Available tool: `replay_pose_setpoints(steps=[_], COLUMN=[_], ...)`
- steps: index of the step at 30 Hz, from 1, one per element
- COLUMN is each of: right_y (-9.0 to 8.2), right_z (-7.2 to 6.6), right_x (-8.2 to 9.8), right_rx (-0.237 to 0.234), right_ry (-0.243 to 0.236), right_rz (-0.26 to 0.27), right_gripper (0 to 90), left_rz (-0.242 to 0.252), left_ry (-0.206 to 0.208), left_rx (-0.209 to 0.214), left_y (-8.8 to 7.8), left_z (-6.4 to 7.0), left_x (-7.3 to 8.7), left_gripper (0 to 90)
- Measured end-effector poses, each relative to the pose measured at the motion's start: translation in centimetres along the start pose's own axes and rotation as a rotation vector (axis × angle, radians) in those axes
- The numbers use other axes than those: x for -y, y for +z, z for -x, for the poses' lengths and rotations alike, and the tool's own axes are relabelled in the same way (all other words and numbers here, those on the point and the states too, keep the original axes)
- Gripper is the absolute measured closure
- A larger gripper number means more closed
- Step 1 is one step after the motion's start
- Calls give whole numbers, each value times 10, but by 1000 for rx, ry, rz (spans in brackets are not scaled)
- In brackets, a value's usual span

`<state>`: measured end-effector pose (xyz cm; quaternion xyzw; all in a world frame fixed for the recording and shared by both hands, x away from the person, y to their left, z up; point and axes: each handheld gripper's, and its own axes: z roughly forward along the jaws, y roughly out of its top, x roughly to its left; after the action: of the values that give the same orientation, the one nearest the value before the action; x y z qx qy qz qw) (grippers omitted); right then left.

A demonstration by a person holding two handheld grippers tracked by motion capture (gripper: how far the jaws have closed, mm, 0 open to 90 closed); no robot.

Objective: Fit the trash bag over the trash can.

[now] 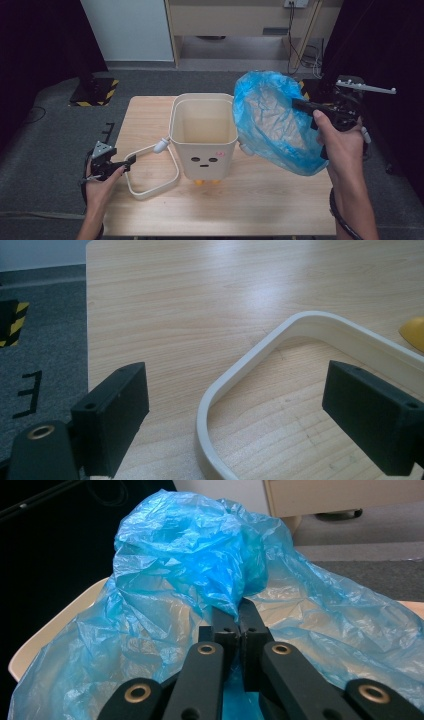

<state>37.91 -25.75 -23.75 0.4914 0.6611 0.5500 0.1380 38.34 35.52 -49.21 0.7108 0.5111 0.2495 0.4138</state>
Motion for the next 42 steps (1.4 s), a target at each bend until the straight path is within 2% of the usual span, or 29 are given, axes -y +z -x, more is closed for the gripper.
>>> replay_pose_setpoints(steps=[9, 23, 31, 42], right_y=[6, 32, 48, 63], right_z=[-18, -44, -58, -69], right_x=[-5, -13, -14, -16], right_rx=[-26, -61, -85, -104], right_ry=[-30, -55, -46, -22], right_rz=[-19, -59, -82, -108], right_gripper=[895, 895, 896, 896], left_rz=[0, 0, 2, 5], left_ry=[2, 3, 5, 2], left_rx=[-2, -2, -3, -3], left_y=[0, -1, -1, -1], left_z=[0, -1, -1, -1], left_x=[0, 0, -1, -1], left_gripper=[108, 109, 109, 110])
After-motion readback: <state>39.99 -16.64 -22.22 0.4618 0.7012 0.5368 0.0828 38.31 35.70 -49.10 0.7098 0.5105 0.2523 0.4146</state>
